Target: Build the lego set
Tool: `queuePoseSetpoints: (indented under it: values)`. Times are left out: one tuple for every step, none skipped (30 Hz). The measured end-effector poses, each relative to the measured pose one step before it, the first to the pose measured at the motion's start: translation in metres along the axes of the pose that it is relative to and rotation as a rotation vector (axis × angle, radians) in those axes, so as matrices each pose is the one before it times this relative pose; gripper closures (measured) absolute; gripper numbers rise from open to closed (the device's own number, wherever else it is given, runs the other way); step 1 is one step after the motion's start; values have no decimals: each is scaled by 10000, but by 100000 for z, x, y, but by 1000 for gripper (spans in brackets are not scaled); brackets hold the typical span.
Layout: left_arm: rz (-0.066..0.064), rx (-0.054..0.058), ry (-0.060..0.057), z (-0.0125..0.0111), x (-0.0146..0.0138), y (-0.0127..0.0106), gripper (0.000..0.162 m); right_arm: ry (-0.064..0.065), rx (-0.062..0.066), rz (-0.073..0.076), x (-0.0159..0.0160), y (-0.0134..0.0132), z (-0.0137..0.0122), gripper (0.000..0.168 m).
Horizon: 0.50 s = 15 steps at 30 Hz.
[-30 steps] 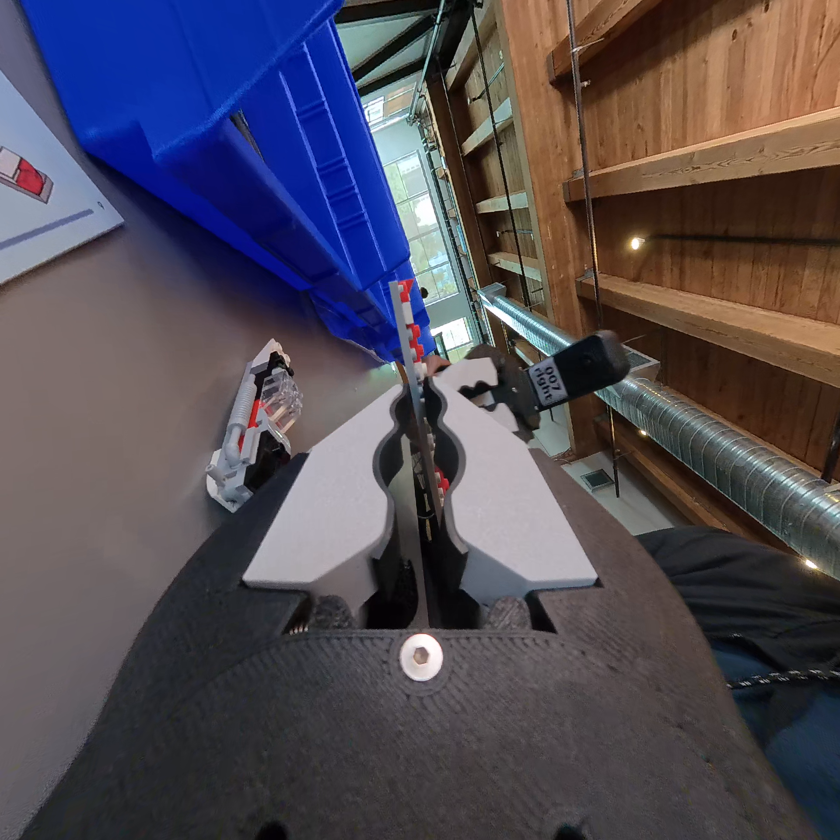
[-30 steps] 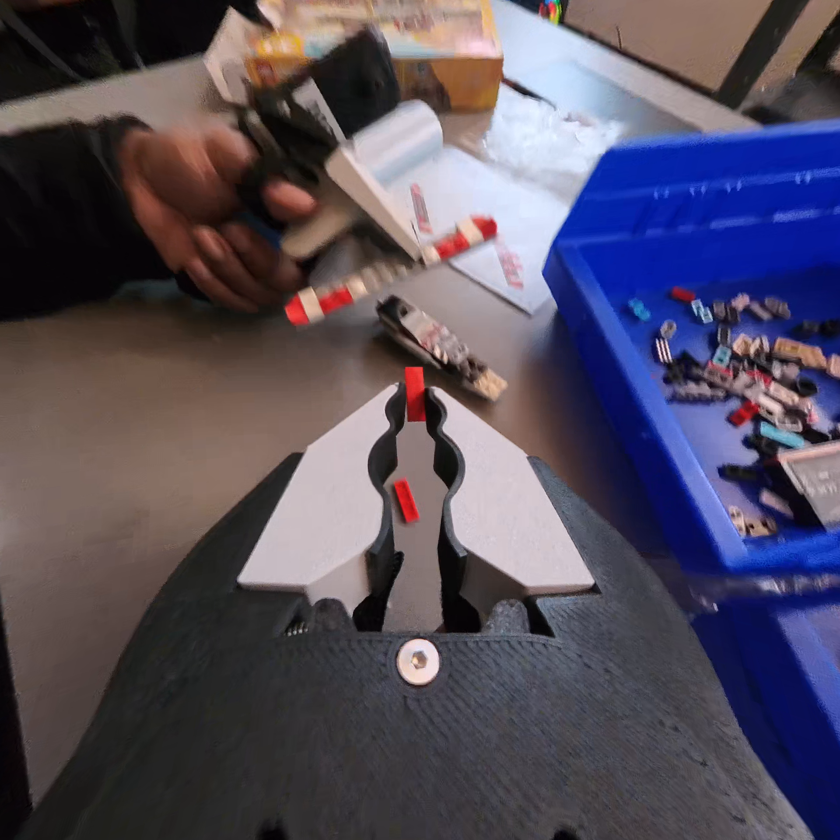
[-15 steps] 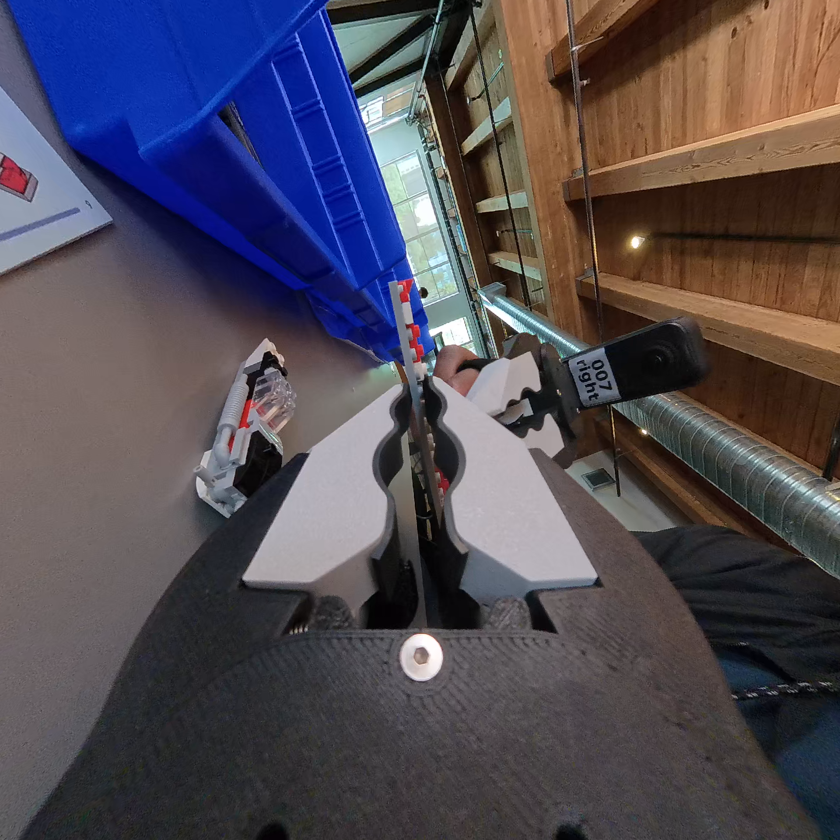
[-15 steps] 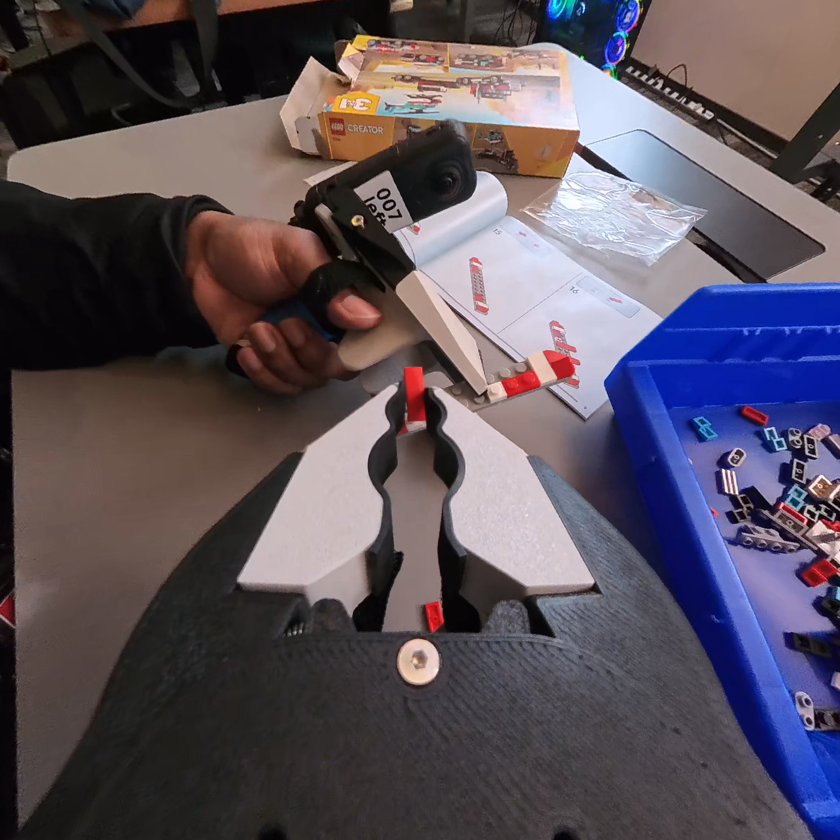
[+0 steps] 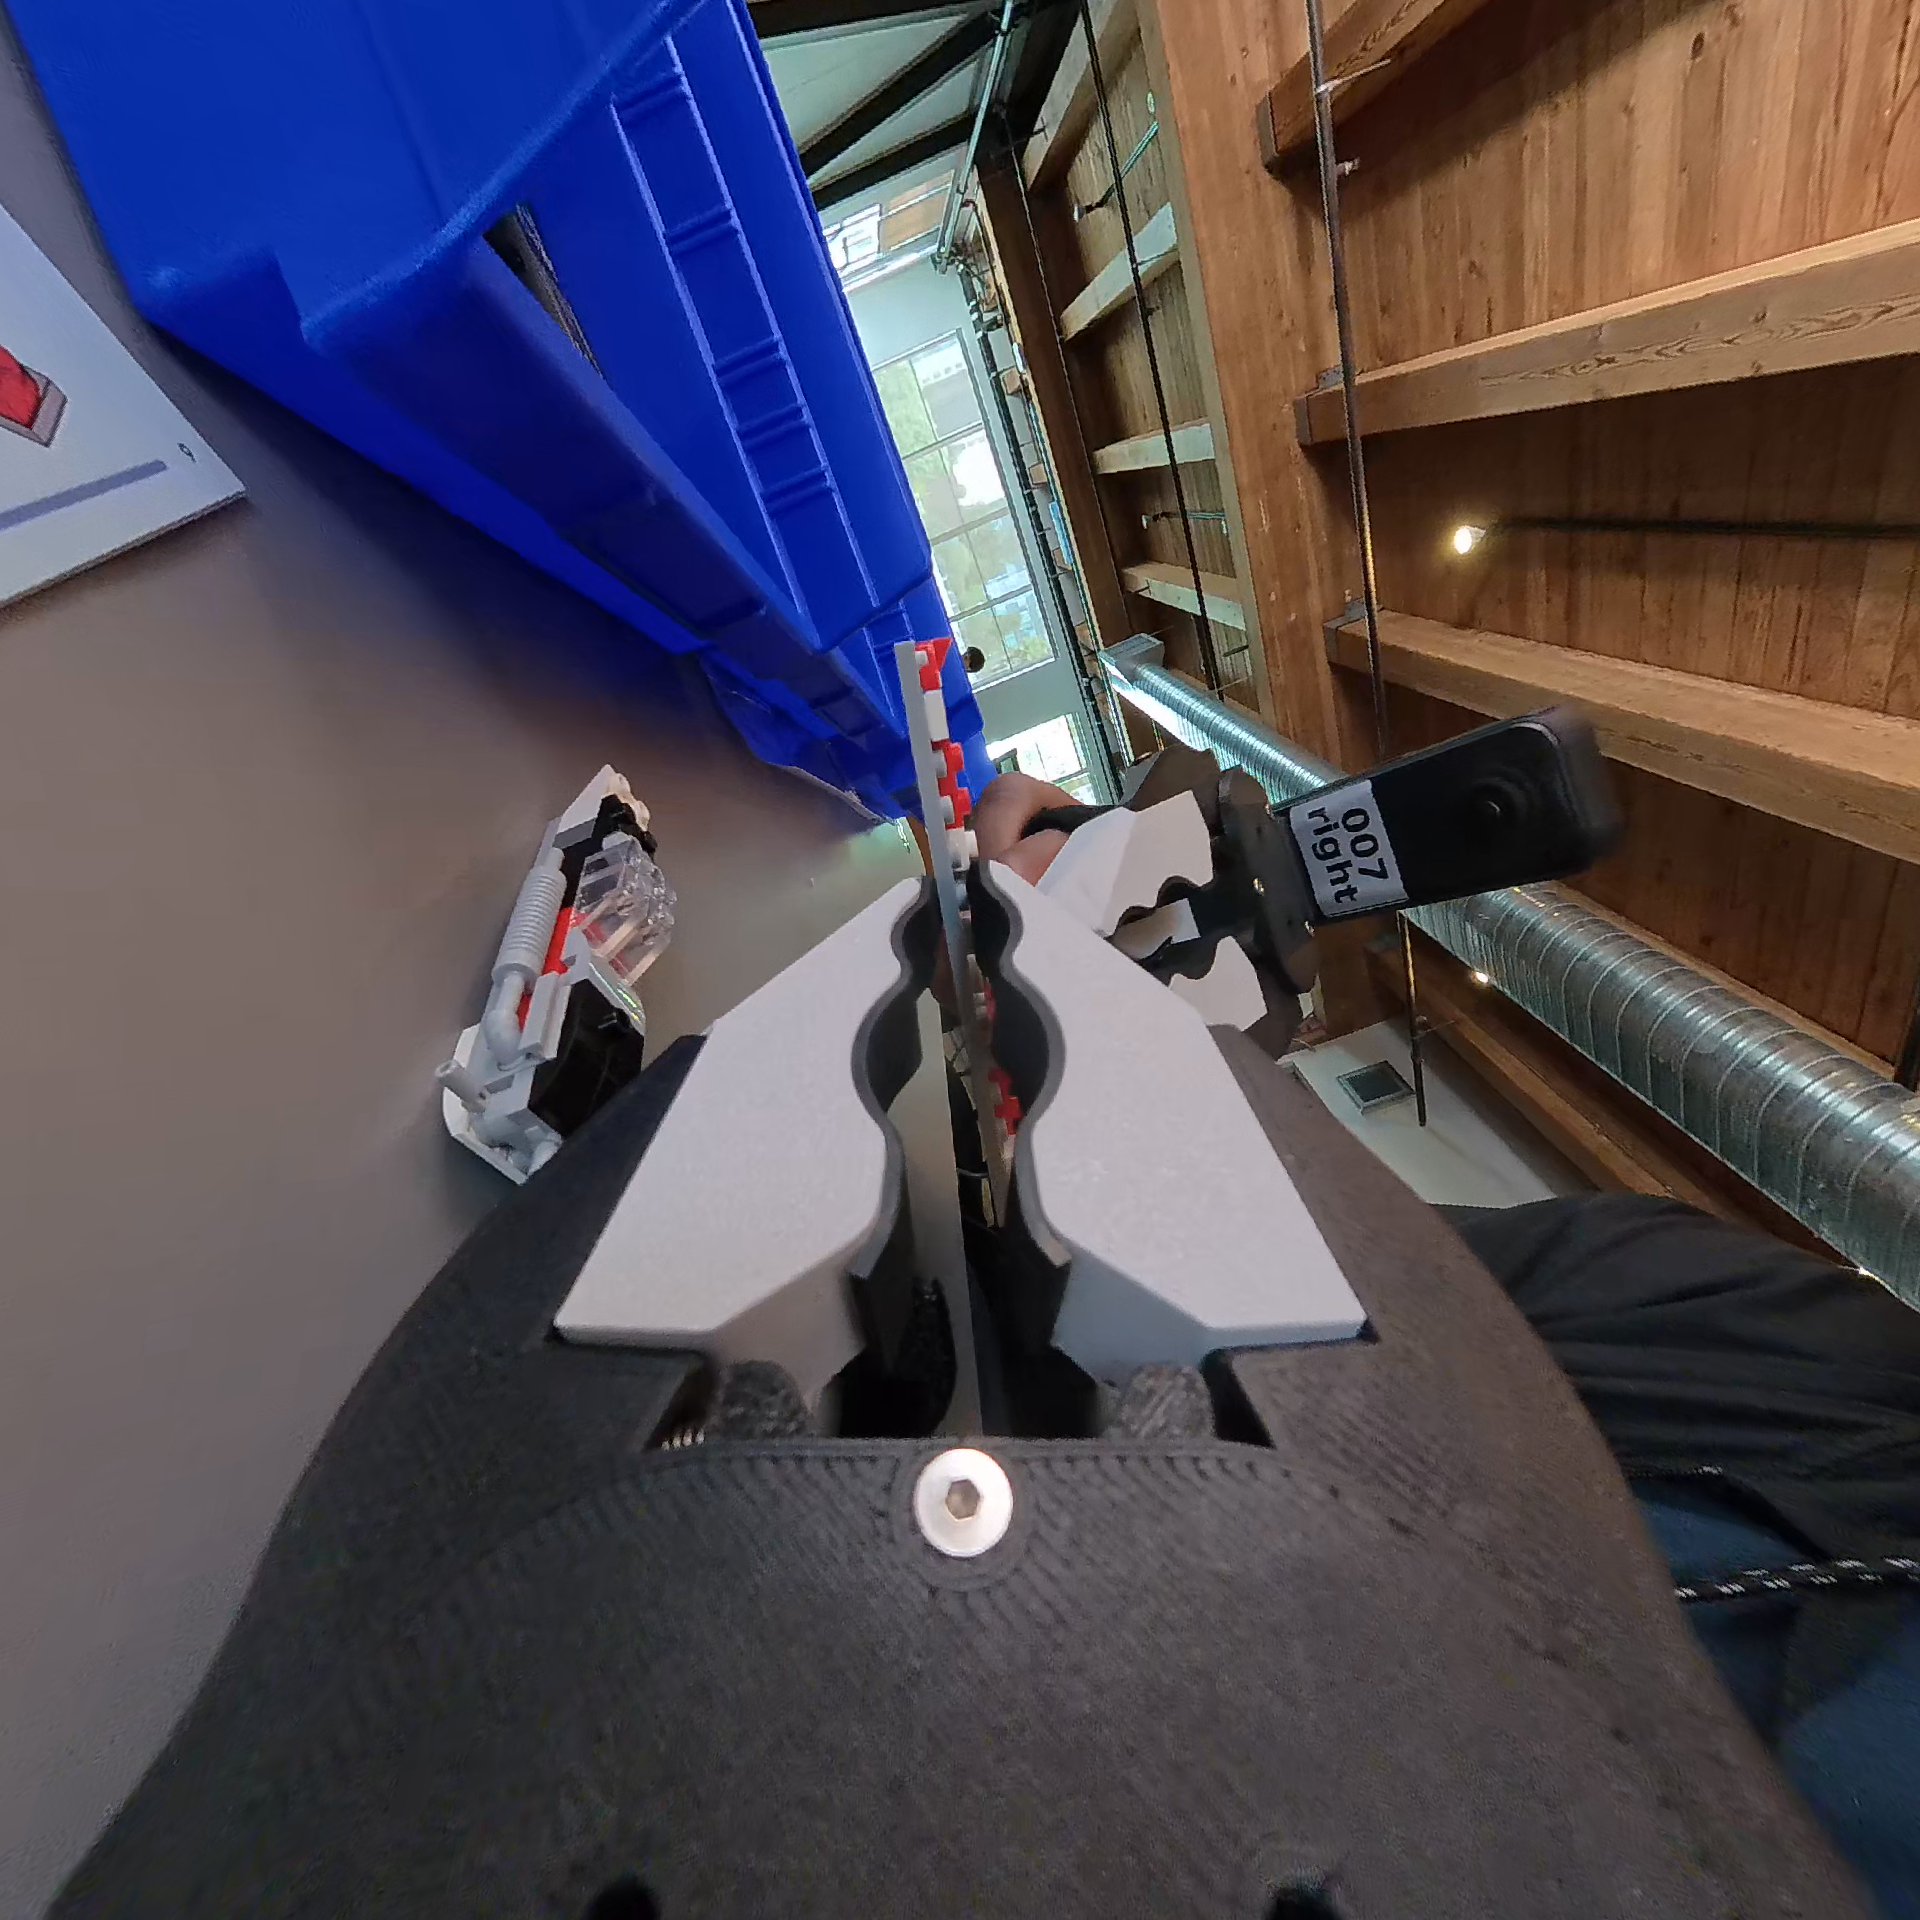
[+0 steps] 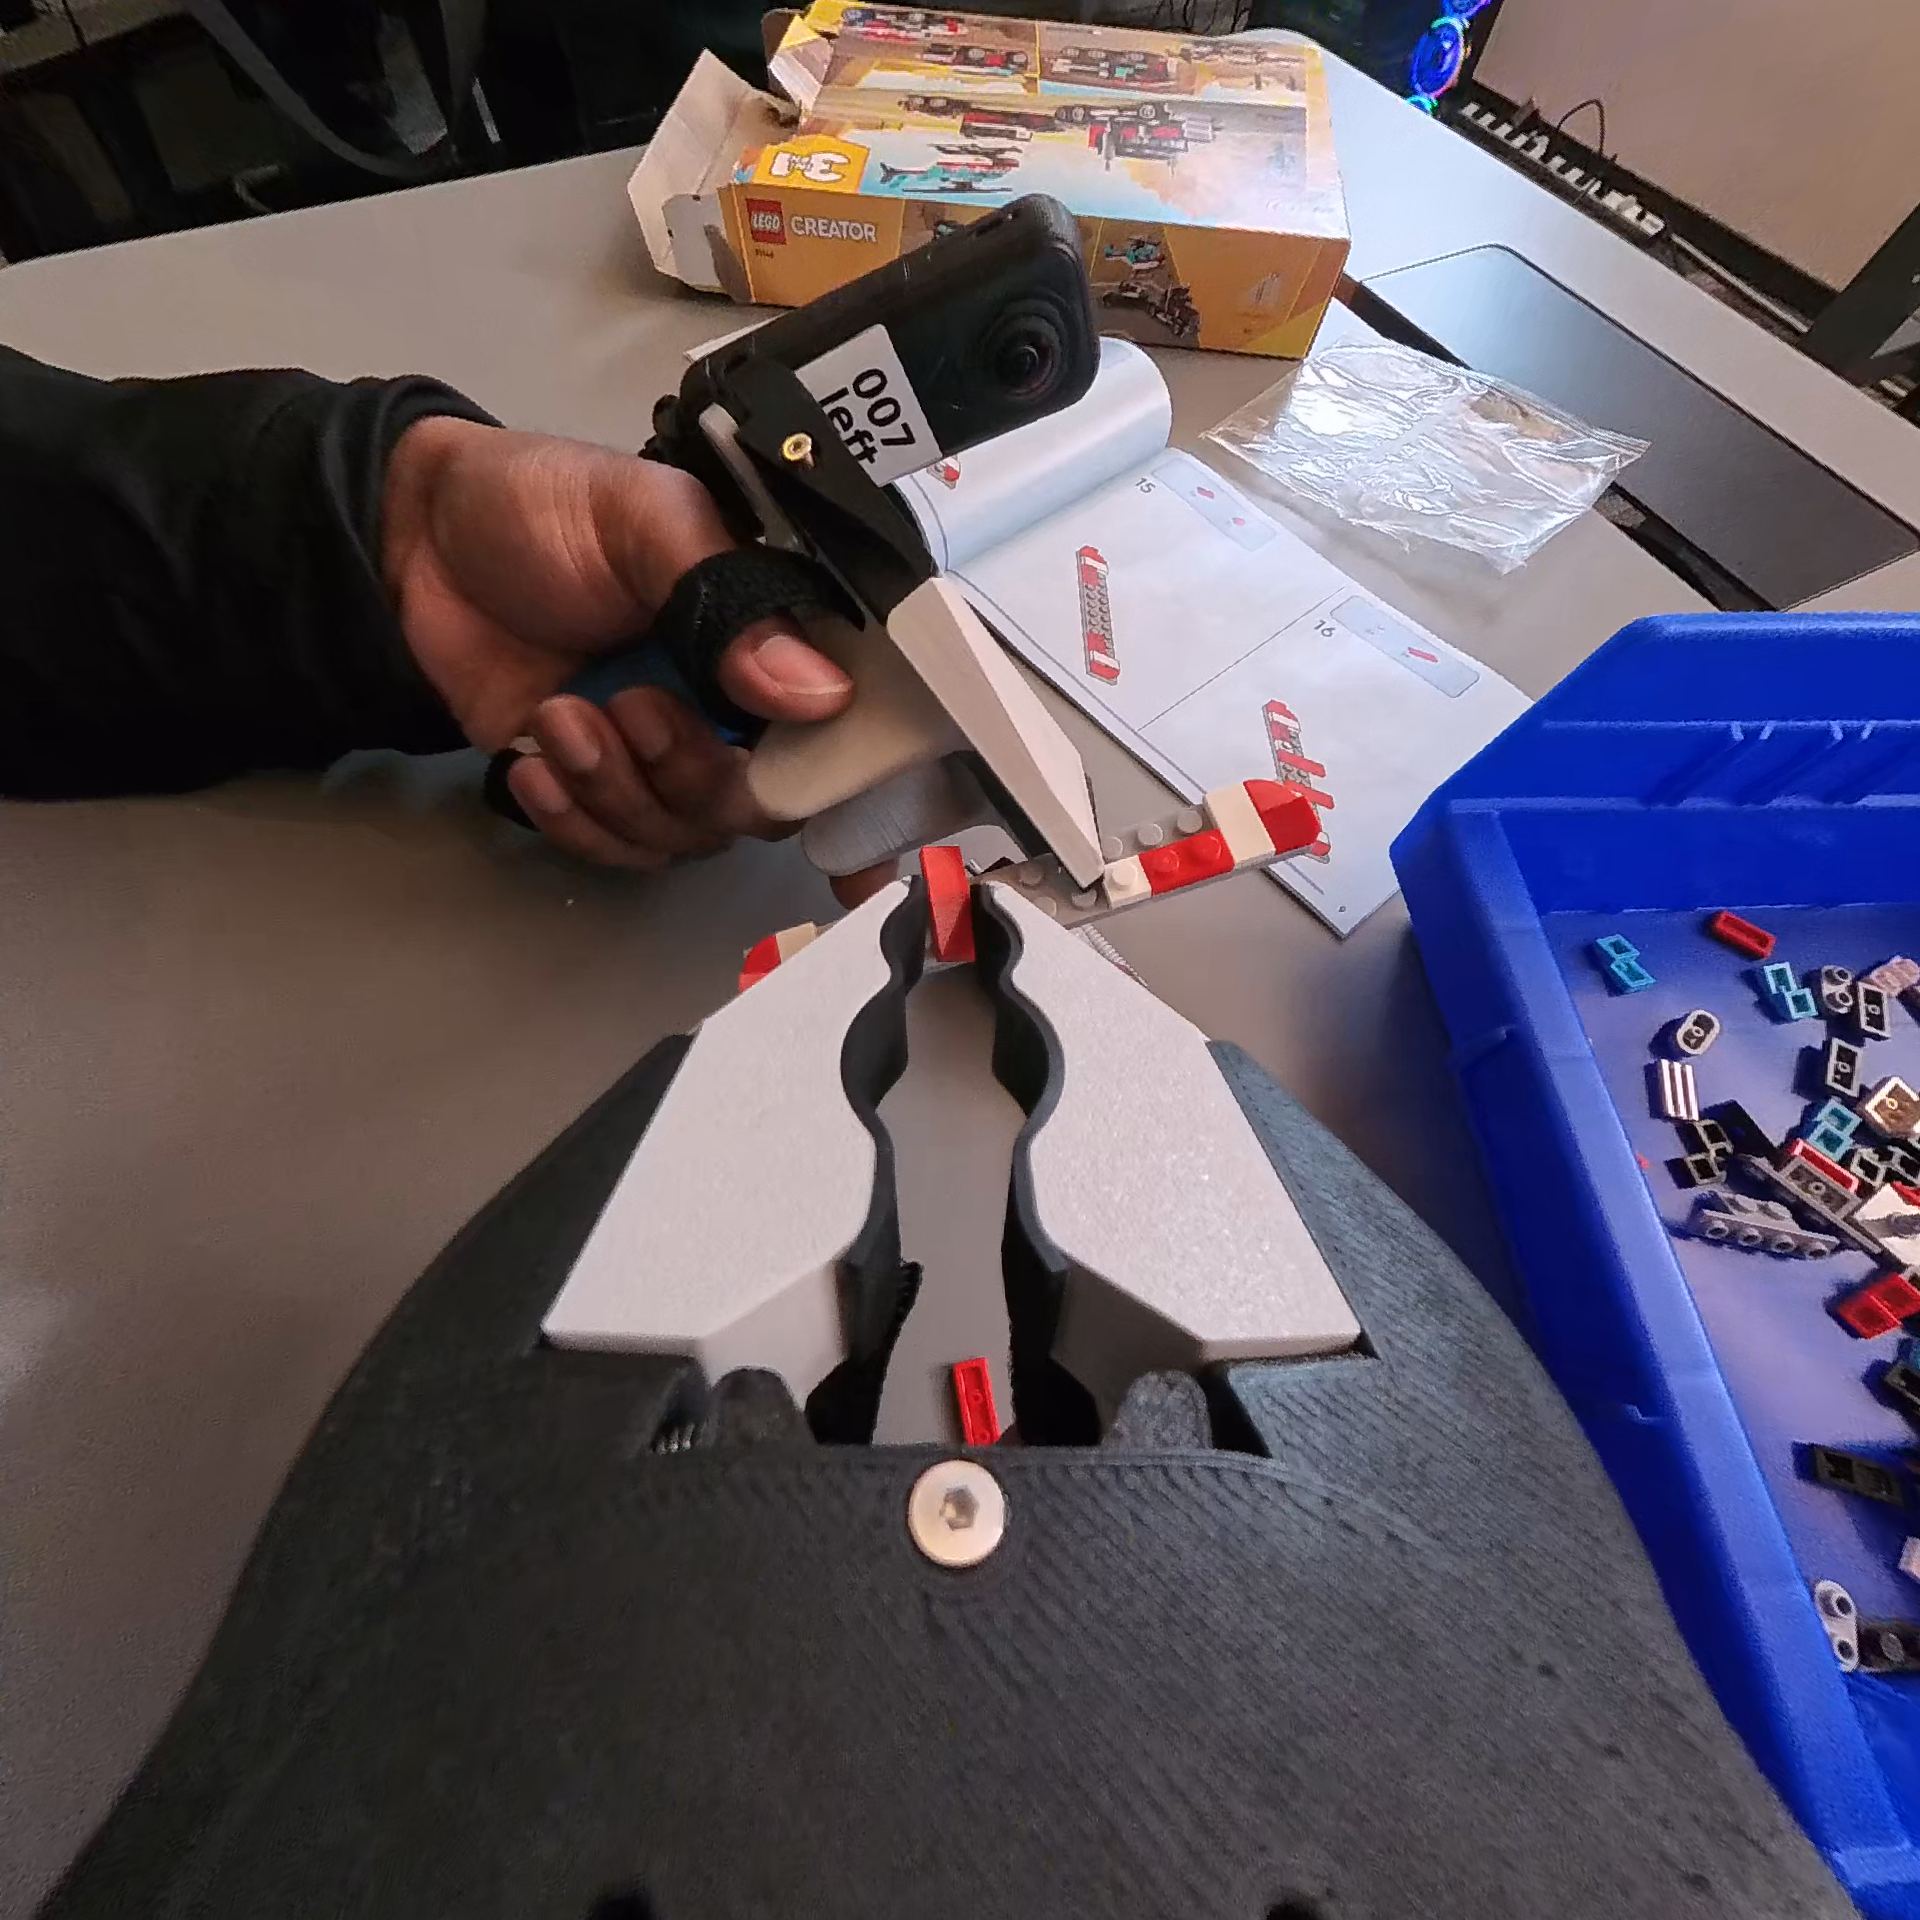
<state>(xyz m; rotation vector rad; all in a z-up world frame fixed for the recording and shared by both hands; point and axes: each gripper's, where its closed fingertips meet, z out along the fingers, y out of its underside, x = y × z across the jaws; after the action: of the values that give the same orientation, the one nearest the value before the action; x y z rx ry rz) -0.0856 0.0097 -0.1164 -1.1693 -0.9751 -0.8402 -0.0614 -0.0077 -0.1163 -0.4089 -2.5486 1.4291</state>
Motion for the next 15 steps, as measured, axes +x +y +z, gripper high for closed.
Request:
queuePoseSetpoints:
  values:
    - [-5,-2,1,-1,-8,-3,157,-2,19,17,4,4,2,161]
    - [-4,3,-6,-10,-24,0,157,9,3,13,23,26,-9,160]
    - [2,0,-4,-1,-16,3,157,3,11,-1,14,16,-6,160]
    - [1,-5,7,-3,9,7,157,-6,28,0,-8,-31,-13,160]
    - [-4,3,13,2,21,-5,157,-5,24,-2,-14,-33,-23,160]
    - [-2,1,6,2,19,-5,157,-3,16,-7,-3,-11,-8,160]
    - [10,-6,-3,-3,-1,4,157,-7,12,-1,-16,-11,-3,160]
    - [13,-10,-9,13,0,20,157,-2,19,-1,-5,-15,-6,160]
    - [13,-10,-7,3,2,17,157,-2,18,-4,-18,-23,7,160]
    - [9,-6,-4,5,0,15,157,-2,9,-3,-9,-3,9,160]
    - [8,-7,-8,6,-7,9,157,8,13,-5,-4,-6,8,160]
    - [10,-7,-3,6,10,13,157,-2,7,-1,-11,0,7,160]
    - [6,-2,-1,9,3,2,157,-2,-13,8,-1,52,14,160]
    - [9,-8,-14,-5,-17,8,157,0,0,-1,-7,32,4,160]
    - [10,-4,-13,-3,-25,6,157,1,6,-1,-5,15,3,160]
